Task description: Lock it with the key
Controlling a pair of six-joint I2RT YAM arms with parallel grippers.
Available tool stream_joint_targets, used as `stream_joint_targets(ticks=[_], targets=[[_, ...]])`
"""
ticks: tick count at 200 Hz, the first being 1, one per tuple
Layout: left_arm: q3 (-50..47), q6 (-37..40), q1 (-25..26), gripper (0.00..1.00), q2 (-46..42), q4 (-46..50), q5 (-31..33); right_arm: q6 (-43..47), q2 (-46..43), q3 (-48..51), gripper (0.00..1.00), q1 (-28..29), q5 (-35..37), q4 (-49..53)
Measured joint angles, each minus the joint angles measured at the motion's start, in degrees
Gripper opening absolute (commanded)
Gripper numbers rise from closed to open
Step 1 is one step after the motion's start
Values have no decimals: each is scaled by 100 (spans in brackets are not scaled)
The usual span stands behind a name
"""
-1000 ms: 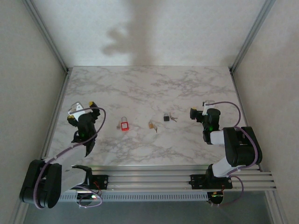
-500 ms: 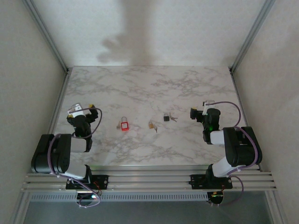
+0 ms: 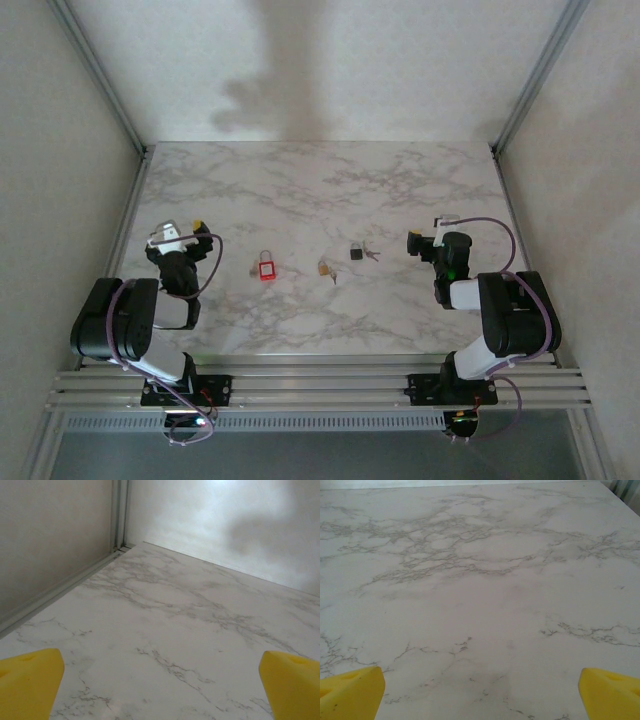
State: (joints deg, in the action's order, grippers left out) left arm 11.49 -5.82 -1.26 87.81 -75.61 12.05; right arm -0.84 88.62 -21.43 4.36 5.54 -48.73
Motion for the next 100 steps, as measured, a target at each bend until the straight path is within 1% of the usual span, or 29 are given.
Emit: stream_joint_targets(ticks=[40, 100], targets=[[0, 31, 70, 99, 0, -42, 195, 0, 0, 0, 99, 0, 0, 15], [0, 31, 70, 99, 0, -44, 260, 0, 0, 0, 99, 0, 0, 15]])
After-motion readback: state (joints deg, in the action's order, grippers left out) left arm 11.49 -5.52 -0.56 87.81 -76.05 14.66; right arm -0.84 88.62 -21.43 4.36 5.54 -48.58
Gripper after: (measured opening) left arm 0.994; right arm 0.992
